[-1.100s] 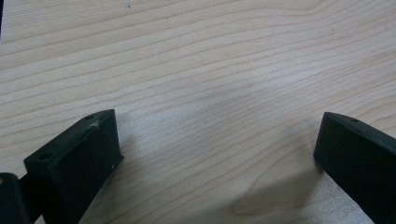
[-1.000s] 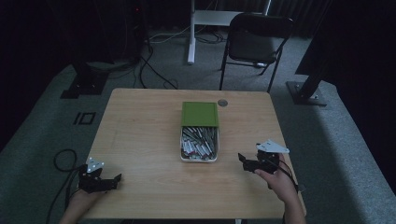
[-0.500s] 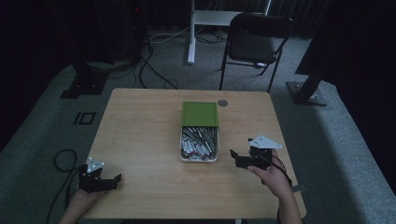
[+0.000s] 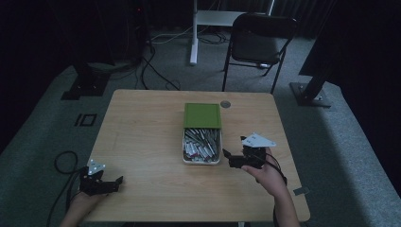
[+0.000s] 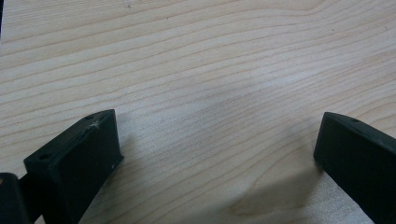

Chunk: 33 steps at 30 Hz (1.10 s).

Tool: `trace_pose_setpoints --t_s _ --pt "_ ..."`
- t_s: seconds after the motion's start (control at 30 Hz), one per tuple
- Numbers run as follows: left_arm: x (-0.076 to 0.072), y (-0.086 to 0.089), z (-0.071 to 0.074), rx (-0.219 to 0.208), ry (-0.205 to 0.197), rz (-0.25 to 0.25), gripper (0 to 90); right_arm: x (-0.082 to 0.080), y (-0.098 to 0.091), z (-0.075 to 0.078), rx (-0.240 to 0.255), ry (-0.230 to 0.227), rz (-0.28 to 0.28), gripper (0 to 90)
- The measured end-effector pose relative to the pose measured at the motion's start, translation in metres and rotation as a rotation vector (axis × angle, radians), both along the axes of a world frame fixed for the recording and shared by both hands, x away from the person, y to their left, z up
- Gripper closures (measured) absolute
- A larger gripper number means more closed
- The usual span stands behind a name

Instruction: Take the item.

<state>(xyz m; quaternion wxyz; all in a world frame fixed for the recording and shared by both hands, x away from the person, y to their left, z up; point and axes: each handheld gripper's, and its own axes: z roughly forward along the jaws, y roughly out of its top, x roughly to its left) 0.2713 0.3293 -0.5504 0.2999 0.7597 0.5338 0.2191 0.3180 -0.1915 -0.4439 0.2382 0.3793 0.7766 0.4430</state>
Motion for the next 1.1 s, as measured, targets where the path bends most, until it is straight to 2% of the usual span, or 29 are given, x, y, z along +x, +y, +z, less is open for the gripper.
trace_pose_setpoints --t_s 0.73,1.1 --pt "0.0 0.0 0.0 -0.001 0.0 0.001 1.3 0.004 0.039 0.004 -0.015 -0.003 0.083 15.6" --pt "0.0 0.0 0.0 -0.001 0.0 0.001 1.3 0.005 0.062 -0.002 -0.042 -0.004 0.116 29.4"
